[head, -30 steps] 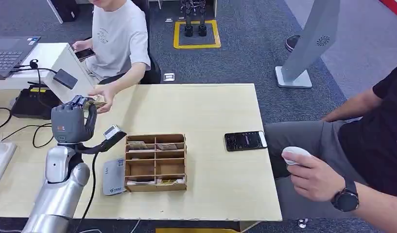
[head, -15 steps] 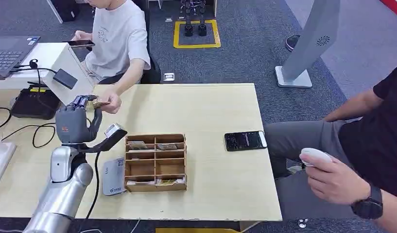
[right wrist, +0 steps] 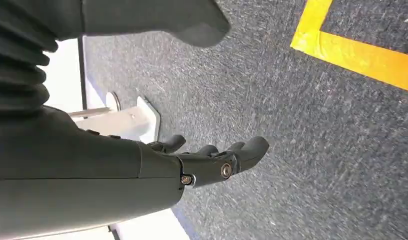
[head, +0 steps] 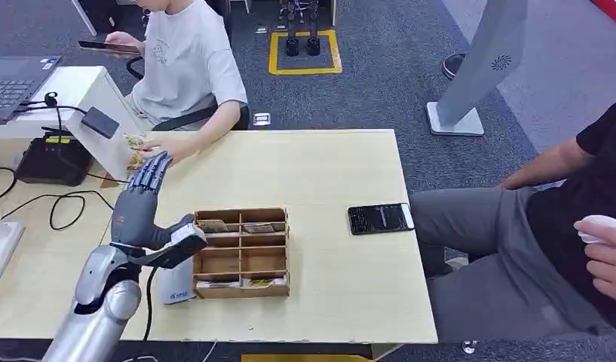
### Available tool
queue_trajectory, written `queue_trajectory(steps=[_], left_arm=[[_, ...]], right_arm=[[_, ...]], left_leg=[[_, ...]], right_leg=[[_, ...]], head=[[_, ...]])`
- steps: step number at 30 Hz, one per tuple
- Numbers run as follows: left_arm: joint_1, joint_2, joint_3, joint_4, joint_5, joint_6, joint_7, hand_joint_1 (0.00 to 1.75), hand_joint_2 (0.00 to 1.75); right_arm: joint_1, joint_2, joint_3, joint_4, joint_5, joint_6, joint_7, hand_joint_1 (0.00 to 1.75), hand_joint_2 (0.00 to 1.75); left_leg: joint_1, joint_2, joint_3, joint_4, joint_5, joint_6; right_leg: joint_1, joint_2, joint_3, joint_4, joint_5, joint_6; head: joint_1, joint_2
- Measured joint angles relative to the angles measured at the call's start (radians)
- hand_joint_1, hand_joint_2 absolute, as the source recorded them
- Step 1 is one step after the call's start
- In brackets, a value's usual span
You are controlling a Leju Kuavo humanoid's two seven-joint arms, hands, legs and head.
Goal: Pass the card to the sensor for recognition and then transmit it.
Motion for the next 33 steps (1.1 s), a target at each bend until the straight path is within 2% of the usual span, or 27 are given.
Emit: queue_trajectory(steps=[2,6,14,23,26,33], left_arm=[[0.041,0.043,-0.035,-0.08,-0.044,-0.032,0.005,0.0,1.75],[0.097,0.093,-0.096,-0.196,-0.054,-0.075,-0.004,0.0,1.75],[0.122,0.135,-0.197,-0.325,-0.023,-0.119,-0.021,0.0,1.75],[0.122,0.171,-0.282,-0.332,-0.079,-0.157,0.003,0.0,1.75],[0.118,0.213,-0.313,-0.324,-0.148,-0.181,0.045,0.0,1.75],[0.116,0.27,-0.345,-0.296,-0.192,-0.191,0.084,0.0,1.75]], right_arm=[[0.003,0.0,-0.004,0.0,-0.005,0.0,0.005,0.0,1.75],[0.006,-0.002,-0.008,0.0,-0.008,0.0,0.006,0.0,1.75],[0.008,-0.003,-0.022,-0.002,-0.008,0.0,0.008,0.0,1.75],[0.007,-0.003,-0.025,-0.005,-0.005,-0.002,0.008,0.0,1.75],[0.007,-0.003,-0.027,-0.005,-0.003,-0.002,0.01,0.0,1.75],[0.007,-0.003,-0.031,-0.006,-0.003,-0.002,0.011,0.0,1.75]], left_leg=[[0.0,0.0,0.0,0.0,0.0,0.0],[0.0,0.0,-0.001,0.0,0.0,0.0],[0.0,0.0,-0.001,0.0,0.0,0.0],[0.0,0.0,-0.001,0.0,0.0,0.0],[0.0,0.0,-0.001,0.0,0.0,0.0],[0.0,0.0,-0.001,0.0,0.0,0.0]], right_leg=[[0.0,0.0,0.0,0.0,0.0,0.0],[0.0,0.0,0.0,0.0,0.0,0.0],[0.0,-0.001,0.0,0.0,0.0,0.0],[0.0,-0.001,0.0,0.0,0.0,0.0],[0.0,0.0,-0.001,0.0,0.0,0.0],[0.0,0.0,0.0,0.0,0.0,0.0]], head=[[0.0,0.0],[0.0,0.0],[0.0,0.0],[0.0,0.0],[0.0,0.0],[0.0,0.0]])
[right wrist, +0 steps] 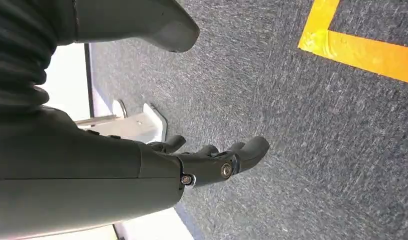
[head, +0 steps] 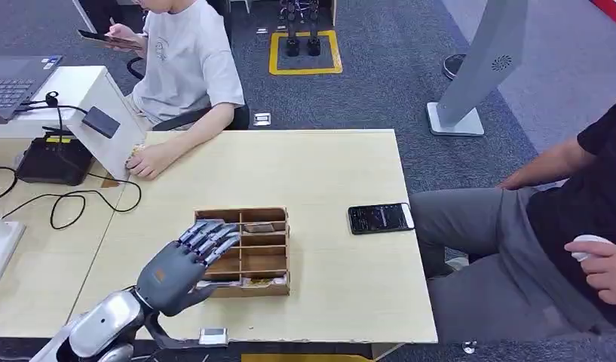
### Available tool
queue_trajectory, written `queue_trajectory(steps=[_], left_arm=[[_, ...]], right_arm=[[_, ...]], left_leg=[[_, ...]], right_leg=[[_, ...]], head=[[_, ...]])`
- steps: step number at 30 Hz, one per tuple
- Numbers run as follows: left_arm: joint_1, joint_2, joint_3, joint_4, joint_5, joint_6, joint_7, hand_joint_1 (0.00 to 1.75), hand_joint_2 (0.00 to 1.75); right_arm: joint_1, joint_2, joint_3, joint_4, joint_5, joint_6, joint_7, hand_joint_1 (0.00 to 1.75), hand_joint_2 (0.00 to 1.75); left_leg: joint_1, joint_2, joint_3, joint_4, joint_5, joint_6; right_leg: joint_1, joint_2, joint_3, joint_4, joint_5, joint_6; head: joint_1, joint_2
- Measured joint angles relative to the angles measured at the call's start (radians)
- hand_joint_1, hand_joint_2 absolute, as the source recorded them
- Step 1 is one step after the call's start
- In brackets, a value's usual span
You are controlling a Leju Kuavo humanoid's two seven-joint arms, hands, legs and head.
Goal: Pass the card to the sensor for recognition and then transmit it.
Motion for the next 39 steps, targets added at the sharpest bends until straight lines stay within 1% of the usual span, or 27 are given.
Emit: queue_trajectory(steps=[3,7,17,18,19,20,22,26,34,39], left_arm=[[0.0,0.013,-0.003,0.009,-0.009,0.001,0.016,0.0,1.75],[0.0,0.027,-0.004,0.02,-0.016,0.001,0.019,0.0,1.75],[0.0,0.032,-0.005,0.025,-0.016,-0.001,0.025,0.0,1.75],[0.0,0.041,-0.005,0.029,-0.011,-0.018,0.027,0.0,1.75],[0.0,0.047,-0.006,0.031,0.016,-0.035,0.016,0.0,1.75],[0.006,0.047,-0.006,0.031,0.11,-0.056,-0.021,0.0,1.75],[0.009,0.046,-0.006,0.031,0.126,-0.066,-0.026,0.0,1.75],[0.01,0.047,-0.007,0.03,0.172,-0.106,-0.026,0.0,1.75],[0.014,0.045,-0.012,0.03,0.197,-0.124,-0.024,0.0,1.75],[0.014,0.032,-0.034,0.031,0.164,-0.119,-0.003,0.0,1.75]], right_arm=[[0.0,0.0,-0.001,0.0,-0.001,0.0,0.0,0.0,1.75],[0.0,0.0,-0.002,0.0,-0.001,0.0,0.0,0.0,1.75],[0.0,0.0,-0.004,0.0,-0.002,0.0,-0.002,0.0,1.75],[0.0,0.0,-0.008,0.0,-0.001,0.0,-0.003,0.0,1.75],[0.0,0.0,-0.012,0.0,0.0,0.001,-0.005,0.0,1.75],[0.0,0.0,-0.016,0.0,0.003,0.001,-0.006,0.0,1.75],[0.0,0.0,-0.017,0.0,0.004,0.001,-0.006,0.0,1.75],[0.0,0.0,-0.017,0.0,0.007,0.001,-0.006,0.0,1.75],[0.0,0.0,-0.018,0.0,0.007,0.001,-0.006,0.0,1.75],[-0.001,0.0,-0.018,0.0,0.009,0.001,-0.006,0.0,1.75]], left_leg=[[0.0,0.0,0.0,0.0,0.0,0.0],[0.0,0.0,0.0,0.0,0.0,0.0],[0.0,0.0,0.0,0.0,0.0,0.0],[0.0,0.0,0.0,0.0,0.0,0.0],[0.0,0.0,0.0,0.0,0.0,0.0],[0.0,0.0,0.0,0.0,0.0,0.0],[0.0,0.0,0.0,0.0,0.0,0.0],[0.0,0.0,0.0,0.0,0.0,0.0],[0.0,0.0,0.0,0.0,0.0,0.0],[0.0,0.0,0.0,0.0,0.0,0.0]], right_leg=[[0.0,0.0,0.0,0.0,0.0,0.0],[0.0,0.0,0.0,0.0,0.0,0.0],[0.0,0.0,0.0,0.0,0.0,0.0],[0.0,0.0,0.0,0.0,0.0,0.0],[0.0,0.0,0.0,0.0,0.0,0.0],[0.0,0.0,0.0,0.0,0.0,0.0],[0.0,0.0,0.0,0.0,0.0,0.0],[0.0,0.0,0.0,0.0,0.0,0.0],[0.0,0.0,0.0,0.0,0.0,0.0],[0.0,0.0,0.0,0.0,0.0,0.0]], head=[[0.0,0.0],[0.0,0.0],[0.0,0.0],[0.0,0.0],[0.0,0.0],[0.0,0.0],[0.0,0.0],[0.0,0.0],[0.0,0.0],[0.0,0.0]])
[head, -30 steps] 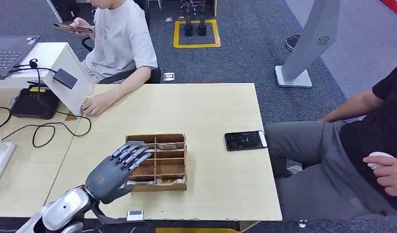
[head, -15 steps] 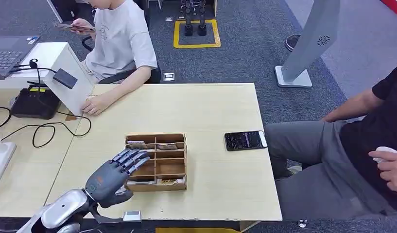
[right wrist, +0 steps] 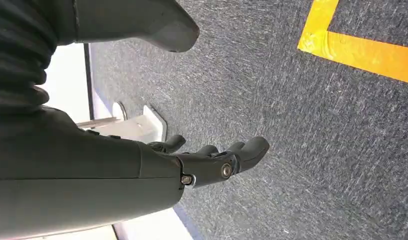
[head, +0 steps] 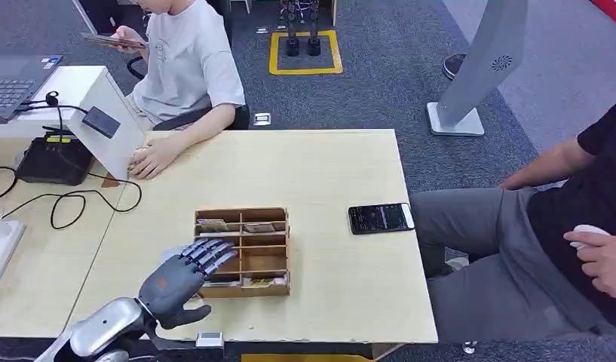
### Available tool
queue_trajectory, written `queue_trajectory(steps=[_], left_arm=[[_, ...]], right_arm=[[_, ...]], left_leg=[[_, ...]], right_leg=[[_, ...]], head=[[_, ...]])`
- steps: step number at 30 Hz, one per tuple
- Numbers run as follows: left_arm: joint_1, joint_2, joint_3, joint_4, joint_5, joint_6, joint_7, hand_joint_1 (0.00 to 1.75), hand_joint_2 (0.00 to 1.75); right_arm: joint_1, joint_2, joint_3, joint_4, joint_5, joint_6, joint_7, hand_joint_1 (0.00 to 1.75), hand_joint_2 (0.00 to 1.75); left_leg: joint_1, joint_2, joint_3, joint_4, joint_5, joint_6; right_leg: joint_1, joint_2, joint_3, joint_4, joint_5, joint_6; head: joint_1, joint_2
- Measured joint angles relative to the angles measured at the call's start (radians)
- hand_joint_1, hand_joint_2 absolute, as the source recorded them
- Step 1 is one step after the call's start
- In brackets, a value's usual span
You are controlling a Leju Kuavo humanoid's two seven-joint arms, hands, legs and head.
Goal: Pass the card to the sensor for recognition and then transmit it.
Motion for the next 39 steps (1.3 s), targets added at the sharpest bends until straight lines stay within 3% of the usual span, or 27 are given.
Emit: queue_trajectory(steps=[16,39], left_arm=[[-0.001,-0.068,-0.025,0.028,-0.059,0.038,0.051,0.0,1.75],[-0.001,-0.123,-0.024,0.098,-0.104,0.082,0.091,0.0,1.75]], right_arm=[[-0.001,0.0,0.0,0.0,0.004,0.0,0.002,0.0,1.75],[-0.001,0.0,0.0,0.0,0.013,0.0,0.0,0.0,1.75]], left_leg=[[0.0,0.0,0.0,0.0,0.0,0.0],[0.0,0.0,0.0,0.0,0.0,0.0]], right_leg=[[0.0,0.0,0.0,0.0,0.0,0.0],[0.0,0.0,0.0,0.0,0.0,0.0]], head=[[0.0,0.0],[0.0,0.0]])
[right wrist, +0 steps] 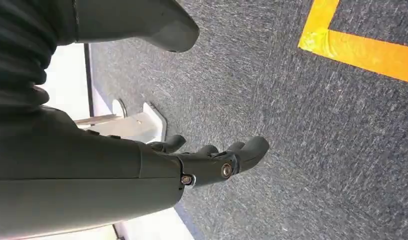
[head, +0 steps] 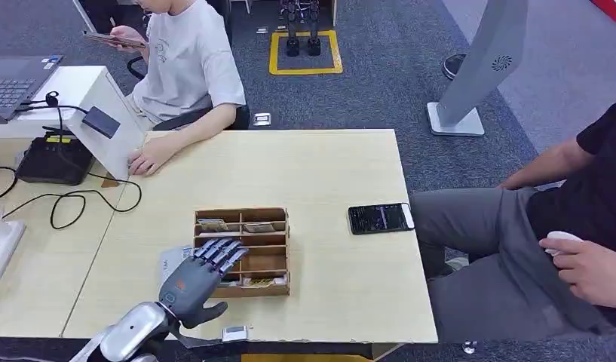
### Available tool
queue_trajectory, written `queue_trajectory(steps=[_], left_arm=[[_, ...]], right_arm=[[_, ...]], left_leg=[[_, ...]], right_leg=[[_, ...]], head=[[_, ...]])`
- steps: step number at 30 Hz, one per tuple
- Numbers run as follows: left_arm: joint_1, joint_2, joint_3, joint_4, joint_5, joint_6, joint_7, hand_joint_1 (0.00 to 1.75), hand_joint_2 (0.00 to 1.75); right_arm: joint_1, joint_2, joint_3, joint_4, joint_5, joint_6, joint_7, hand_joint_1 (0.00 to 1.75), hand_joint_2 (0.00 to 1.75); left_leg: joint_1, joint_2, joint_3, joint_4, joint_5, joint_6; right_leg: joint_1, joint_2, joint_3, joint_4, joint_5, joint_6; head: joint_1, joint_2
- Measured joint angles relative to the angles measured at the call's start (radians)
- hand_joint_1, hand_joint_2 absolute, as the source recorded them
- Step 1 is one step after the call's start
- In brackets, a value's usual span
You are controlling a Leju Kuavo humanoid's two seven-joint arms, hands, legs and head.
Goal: Pass the card to the sensor for recognition and then transmit it.
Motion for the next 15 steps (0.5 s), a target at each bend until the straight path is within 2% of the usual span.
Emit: queue_trajectory(steps=[15], left_arm=[[0.008,-0.023,0.014,0.006,-0.01,0.015,0.001,0.0,1.75]], right_arm=[[0.0,0.0,-0.002,0.0,0.0,0.0,-0.001,0.0,1.75]], left_leg=[[0.0,0.0,0.0,0.0,0.0,0.0]], right_leg=[[0.0,0.0,0.0,0.0,0.0,0.0]], head=[[0.0,0.0]])
